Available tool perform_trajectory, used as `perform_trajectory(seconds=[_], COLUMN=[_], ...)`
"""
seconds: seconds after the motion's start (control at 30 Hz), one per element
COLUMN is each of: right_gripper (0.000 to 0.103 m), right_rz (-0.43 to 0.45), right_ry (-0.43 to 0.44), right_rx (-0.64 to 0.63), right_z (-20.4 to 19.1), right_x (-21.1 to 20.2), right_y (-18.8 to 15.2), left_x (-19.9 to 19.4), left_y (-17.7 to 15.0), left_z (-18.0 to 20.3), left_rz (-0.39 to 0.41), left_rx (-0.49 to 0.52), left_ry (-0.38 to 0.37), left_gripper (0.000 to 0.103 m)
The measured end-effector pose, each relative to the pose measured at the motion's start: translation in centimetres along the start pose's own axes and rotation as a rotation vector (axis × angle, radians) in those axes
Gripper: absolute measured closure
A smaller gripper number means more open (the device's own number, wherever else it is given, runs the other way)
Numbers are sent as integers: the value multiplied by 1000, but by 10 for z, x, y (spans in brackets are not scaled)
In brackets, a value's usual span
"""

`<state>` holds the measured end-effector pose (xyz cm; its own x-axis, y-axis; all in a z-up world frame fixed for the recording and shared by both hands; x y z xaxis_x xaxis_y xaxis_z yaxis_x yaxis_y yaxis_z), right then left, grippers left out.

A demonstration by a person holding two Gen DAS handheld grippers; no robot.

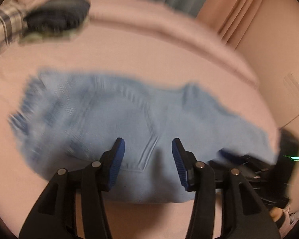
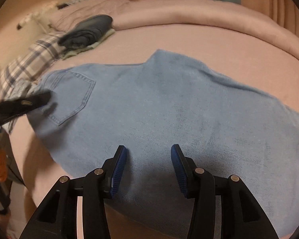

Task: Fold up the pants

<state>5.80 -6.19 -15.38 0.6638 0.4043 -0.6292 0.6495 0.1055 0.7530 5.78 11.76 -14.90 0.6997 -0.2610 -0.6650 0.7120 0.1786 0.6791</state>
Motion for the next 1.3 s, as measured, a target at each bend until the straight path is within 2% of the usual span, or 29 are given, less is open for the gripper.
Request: perform_trajectory(seconds=[0.03, 0.07, 0.17, 0.33, 0.43, 0.57, 0.63, 0.67, 0.77, 0.83, 0.9, 0.97, 1.03, 1.13, 1.23, 1.3], right_gripper=[54, 54, 54, 54, 52, 52, 52, 52, 53, 53, 53, 52, 52, 52, 52, 52], right_rz=[3, 0, 40, 168, 222, 224, 179, 163, 193, 201, 203, 208, 229, 227, 181, 150], right_ry=[10, 18, 41, -13, -66, -118, -169, -185, -145, -204, -243, -254, -205, -35, 153, 219], right_rx=[-7, 6, 111, 324, 400, 468, 475, 478, 509, 501, 533, 566, 524, 425, 375, 336], right_z=[1, 3, 23, 84, 117, 149, 160, 164, 179, 186, 198, 204, 198, 171, 141, 124], right_x=[-2, -5, -22, -67, -86, -87, -81, -77, -81, -85, -89, -94, -95, -78, -38, -7], right_y=[-1, 0, 6, 3, -9, -20, -29, -32, -41, -38, -35, -27, -12, 21, 54, 74], left_x=[9, 11, 7, 5, 13, 32, 42, 49, 90, 101, 105, 101, 91, 80, 83, 90], left_y=[-3, -4, 2, 15, 22, 29, 28, 26, 13, 12, 18, 27, 37, 47, 58, 62], left_z=[-1, -1, 4, 16, 41, 87, 105, 113, 129, 141, 151, 150, 141, 120, 88, 70], left_rz=[-27, -17, -28, -15, -11, -10, -18, -35, -145, -121, -120, -107, -46, 17, 20, 8], left_rx=[5, 17, 45, 39, 55, 133, 158, 164, 149, 198, 219, 181, 159, 145, 95, 79], left_ry=[19, 25, 33, 31, 0, -44, -67, -82, -116, -97, -97, -140, -152, -111, -78, -54], left_gripper=[55, 55, 52, 48, 46, 45, 40, 39, 38, 27, 26, 27, 27, 27, 27, 27])
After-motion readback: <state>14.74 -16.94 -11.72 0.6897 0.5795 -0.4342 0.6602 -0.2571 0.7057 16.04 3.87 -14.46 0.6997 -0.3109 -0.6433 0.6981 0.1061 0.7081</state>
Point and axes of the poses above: each gripper's, at about its wrist camera, not at the fingertips, and x roughly the way its jaws point, z to its right, y to its top, the point moved 1 cm from there along x, roughly the way its jaws point, and after that the axes turned 10 degrees about z, right-handed, at the moved point
